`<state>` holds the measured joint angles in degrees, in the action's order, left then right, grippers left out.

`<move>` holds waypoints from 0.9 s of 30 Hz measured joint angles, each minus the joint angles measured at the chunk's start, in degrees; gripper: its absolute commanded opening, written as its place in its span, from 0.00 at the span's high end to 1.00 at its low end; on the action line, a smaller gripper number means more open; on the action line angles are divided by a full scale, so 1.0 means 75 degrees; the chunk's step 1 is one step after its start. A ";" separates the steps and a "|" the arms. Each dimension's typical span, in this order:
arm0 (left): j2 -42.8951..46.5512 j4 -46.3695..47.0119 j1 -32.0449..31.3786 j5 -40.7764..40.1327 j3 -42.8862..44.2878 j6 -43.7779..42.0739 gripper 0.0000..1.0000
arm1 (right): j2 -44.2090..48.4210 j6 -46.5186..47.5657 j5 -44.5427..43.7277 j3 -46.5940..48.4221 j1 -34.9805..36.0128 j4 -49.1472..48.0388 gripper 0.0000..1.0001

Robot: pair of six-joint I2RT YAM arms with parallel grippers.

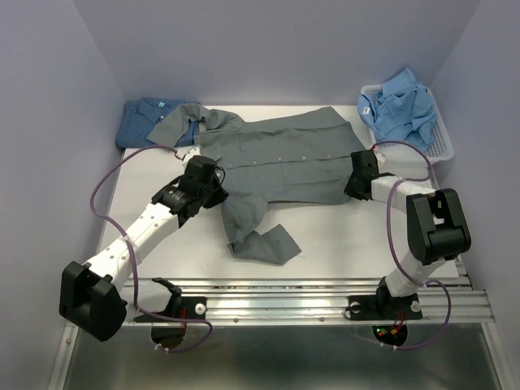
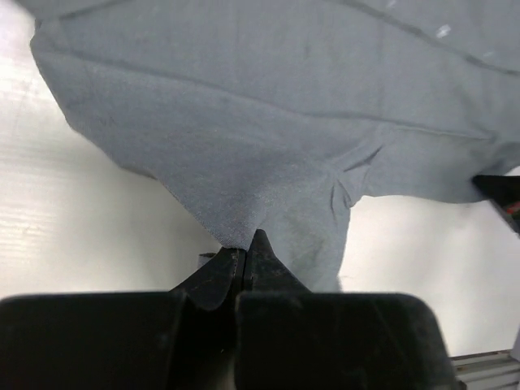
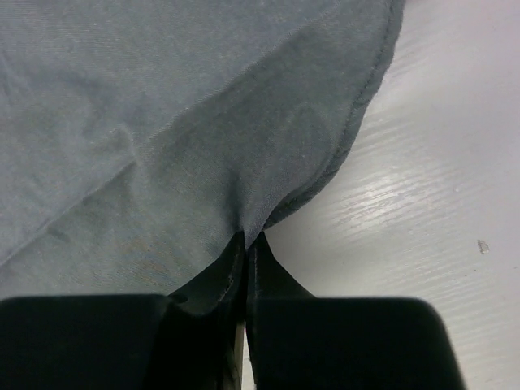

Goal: Fold and stack the long sleeve shirts
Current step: Flatten the shirt out

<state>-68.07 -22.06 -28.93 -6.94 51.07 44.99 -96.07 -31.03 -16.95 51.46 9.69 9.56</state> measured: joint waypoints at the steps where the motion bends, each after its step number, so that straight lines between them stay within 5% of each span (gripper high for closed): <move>1: 0.0102 0.0006 0.0003 -0.0015 0.0111 -0.0067 1.00 | 0.0000 0.0067 0.0055 0.0058 0.0000 0.0070 0.99; 7: 0.0816 0.0259 0.0000 -0.0527 0.1518 -0.0595 1.00 | 0.0938 0.0656 0.0195 0.0758 0.0003 0.0831 0.99; 16: 0.1824 0.1492 -0.0064 -0.1626 0.4039 -0.2028 1.00 | 0.3427 0.1897 0.0501 0.3745 0.0058 0.1145 0.99; 27: 0.2672 0.2436 -0.0149 -0.1058 0.5674 -0.3558 1.00 | 0.5595 0.2757 0.2261 0.6257 0.0128 0.1655 0.99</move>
<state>-48.03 -3.79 -30.04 -14.87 93.62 18.31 -54.11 -10.35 0.01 98.39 10.66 21.98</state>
